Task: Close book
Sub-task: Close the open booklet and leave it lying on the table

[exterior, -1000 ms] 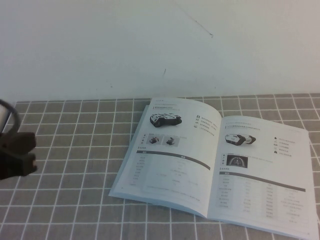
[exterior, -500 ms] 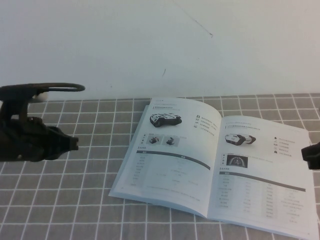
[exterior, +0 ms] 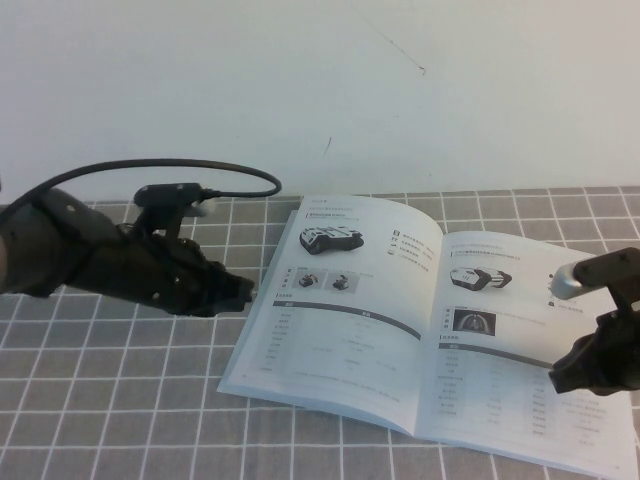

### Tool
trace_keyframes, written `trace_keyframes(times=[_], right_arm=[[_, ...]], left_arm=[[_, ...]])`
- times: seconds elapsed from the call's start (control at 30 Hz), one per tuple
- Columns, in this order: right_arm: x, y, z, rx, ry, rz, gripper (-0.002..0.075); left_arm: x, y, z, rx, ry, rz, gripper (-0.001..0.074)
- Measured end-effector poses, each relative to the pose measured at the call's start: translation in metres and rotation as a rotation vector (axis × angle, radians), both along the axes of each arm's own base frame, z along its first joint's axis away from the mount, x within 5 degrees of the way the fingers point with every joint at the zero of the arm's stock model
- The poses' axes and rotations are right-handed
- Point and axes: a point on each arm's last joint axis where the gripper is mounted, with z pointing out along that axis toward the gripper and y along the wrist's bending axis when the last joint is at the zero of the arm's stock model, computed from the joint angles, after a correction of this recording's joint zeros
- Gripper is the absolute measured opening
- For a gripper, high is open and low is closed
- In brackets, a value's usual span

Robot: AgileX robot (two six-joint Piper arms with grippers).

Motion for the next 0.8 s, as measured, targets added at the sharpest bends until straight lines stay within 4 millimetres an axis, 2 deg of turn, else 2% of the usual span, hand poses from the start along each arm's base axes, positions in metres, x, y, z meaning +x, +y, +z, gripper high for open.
trace_keyframes(times=[0.13,0.4,0.57,0.8], right_arm=[[0.001,0.0,-0.006,-0.006,0.018,0.001,-0.0003],[0.003,-0.001,-0.007,-0.015,0.005,-0.004,-0.0003],[0.005,-0.002,-0.007,-0.027,-0.01,-0.016,-0.0003],[0.006,-0.002,-0.016,-0.032,0.017,-0.016,-0.0003]], left_arm=[[0.014,-0.014,-0.001,0.036,-0.019,-0.013,-0.0004],[0.056,-0.017,-0.003,0.155,-0.034,-0.006,-0.0004],[0.066,-0.023,-0.016,0.181,0.003,-0.02,-0.0004],[0.065,-0.033,-0.034,0.207,0.036,-0.04,-0.0004]])
